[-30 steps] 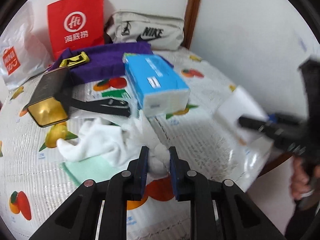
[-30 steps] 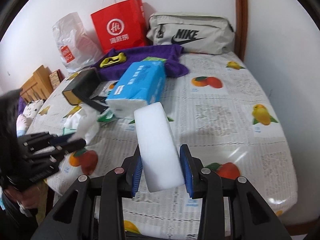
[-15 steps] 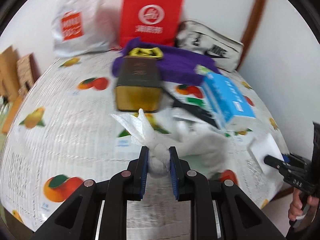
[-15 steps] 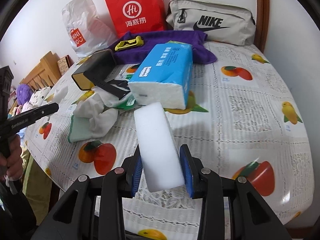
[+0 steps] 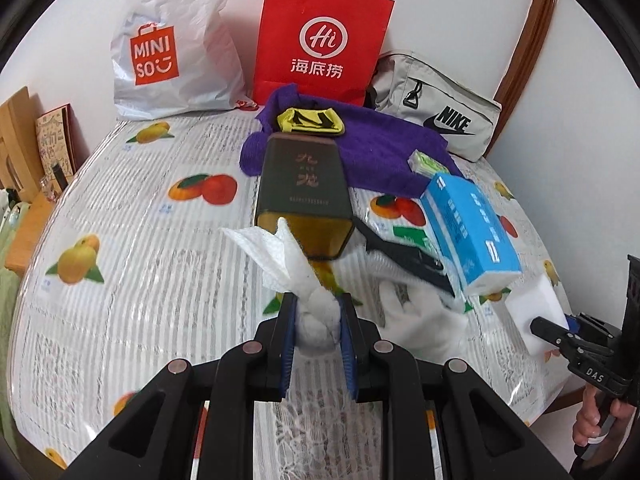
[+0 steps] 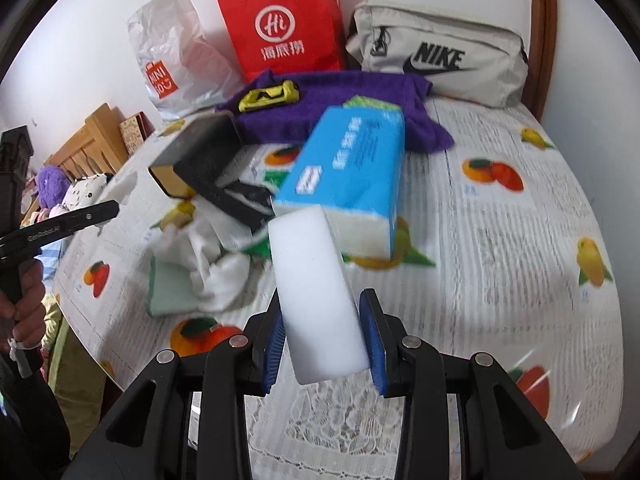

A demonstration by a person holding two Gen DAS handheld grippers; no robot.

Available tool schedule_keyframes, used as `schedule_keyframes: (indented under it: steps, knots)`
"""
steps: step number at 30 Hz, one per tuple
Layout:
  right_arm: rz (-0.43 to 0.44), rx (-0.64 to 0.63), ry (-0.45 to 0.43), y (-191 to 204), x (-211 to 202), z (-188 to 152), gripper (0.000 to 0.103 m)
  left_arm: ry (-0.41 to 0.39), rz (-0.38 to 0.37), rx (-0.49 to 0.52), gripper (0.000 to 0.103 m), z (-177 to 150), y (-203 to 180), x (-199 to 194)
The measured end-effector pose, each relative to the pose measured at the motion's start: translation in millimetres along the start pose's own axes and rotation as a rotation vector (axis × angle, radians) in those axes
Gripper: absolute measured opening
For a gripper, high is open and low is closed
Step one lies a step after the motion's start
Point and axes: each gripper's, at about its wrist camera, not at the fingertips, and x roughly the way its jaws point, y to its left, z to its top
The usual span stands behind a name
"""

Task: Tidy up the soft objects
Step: 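Carry the white cloth and sponge block over the purple towel with both grippers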

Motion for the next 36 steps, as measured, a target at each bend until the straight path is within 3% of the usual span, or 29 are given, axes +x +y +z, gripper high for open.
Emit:
schedule_keyframes:
  steps: [12,36]
  knots:
    - [0.035,-0.047,-0.06,0,-2,73,0.036,-0.016,-0.006,-0.007,0.019,55,0,7]
    - [0.021,-0.042,-0.085,-17,32,157,0.036,-0.023,0.001,0.004,0.019,123,-6,31]
